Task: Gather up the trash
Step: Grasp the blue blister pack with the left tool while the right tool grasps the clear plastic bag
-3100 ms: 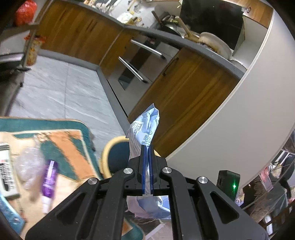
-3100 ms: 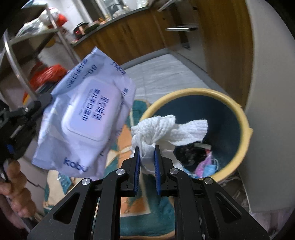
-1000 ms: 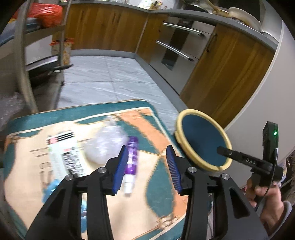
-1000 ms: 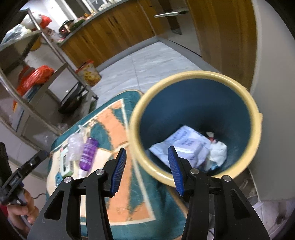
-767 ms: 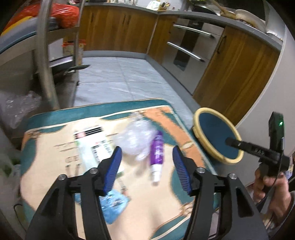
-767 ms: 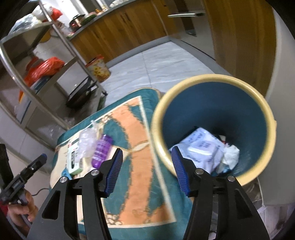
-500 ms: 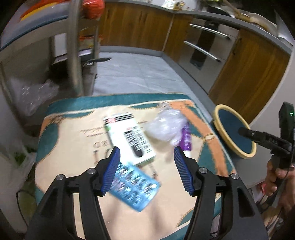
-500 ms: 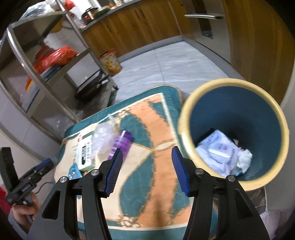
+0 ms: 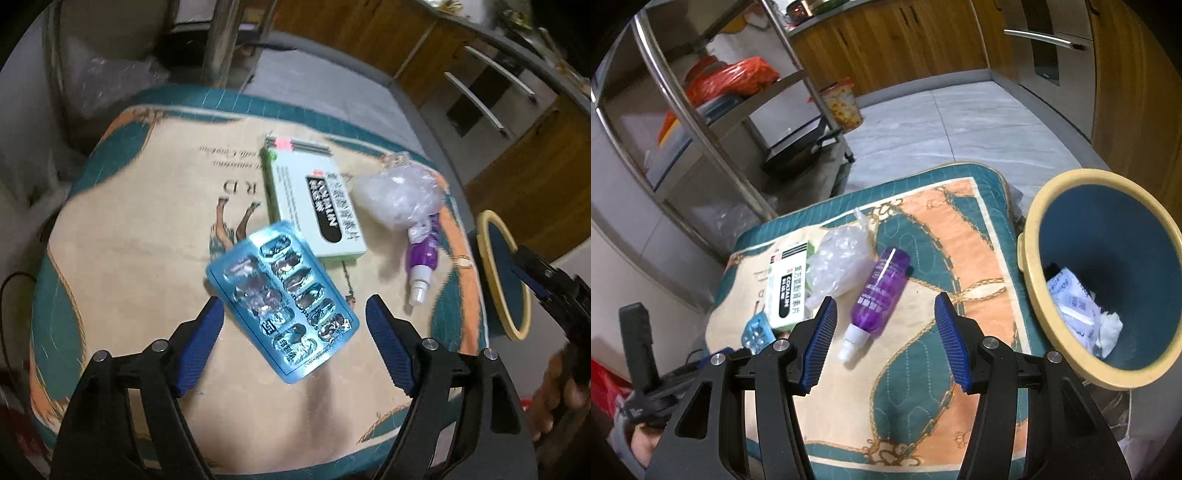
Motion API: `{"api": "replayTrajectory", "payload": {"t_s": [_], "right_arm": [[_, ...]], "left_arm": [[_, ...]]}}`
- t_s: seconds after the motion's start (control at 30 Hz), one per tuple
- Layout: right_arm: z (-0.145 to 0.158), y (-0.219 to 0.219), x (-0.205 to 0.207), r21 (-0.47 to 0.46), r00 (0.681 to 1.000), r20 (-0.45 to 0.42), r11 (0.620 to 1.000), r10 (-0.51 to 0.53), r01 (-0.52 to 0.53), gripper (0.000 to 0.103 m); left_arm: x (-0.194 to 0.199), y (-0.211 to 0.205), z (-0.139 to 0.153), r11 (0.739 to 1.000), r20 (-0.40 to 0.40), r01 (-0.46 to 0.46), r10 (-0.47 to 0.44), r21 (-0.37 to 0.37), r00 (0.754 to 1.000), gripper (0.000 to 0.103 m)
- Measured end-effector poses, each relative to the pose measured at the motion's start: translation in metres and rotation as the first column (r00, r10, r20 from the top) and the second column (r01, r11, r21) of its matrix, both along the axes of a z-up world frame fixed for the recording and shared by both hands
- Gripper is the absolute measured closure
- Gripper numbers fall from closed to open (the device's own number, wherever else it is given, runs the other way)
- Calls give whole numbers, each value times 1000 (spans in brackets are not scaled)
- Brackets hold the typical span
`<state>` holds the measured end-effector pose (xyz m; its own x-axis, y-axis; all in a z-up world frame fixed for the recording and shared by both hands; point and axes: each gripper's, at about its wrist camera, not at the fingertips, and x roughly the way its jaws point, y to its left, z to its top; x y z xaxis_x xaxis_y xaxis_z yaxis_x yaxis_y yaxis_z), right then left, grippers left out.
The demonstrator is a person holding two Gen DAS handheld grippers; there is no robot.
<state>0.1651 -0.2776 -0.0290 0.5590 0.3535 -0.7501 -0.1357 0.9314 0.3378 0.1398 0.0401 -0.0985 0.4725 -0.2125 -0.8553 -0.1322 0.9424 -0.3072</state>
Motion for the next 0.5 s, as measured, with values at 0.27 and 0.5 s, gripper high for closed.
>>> {"api": "replayTrajectory", "payload": {"t_s": [0.27,0.5], "right_arm": [[-1,-8,-3,-2,1000,3,1000,0,0,46],[-3,-8,-2,2,1000,3,1000,6,-6,46]], "left_arm": [[18,-11,-21,988,-50,-147,149,51,987,18],[21,-31,-26,977,-22,-92,98,193,995,27]]}}
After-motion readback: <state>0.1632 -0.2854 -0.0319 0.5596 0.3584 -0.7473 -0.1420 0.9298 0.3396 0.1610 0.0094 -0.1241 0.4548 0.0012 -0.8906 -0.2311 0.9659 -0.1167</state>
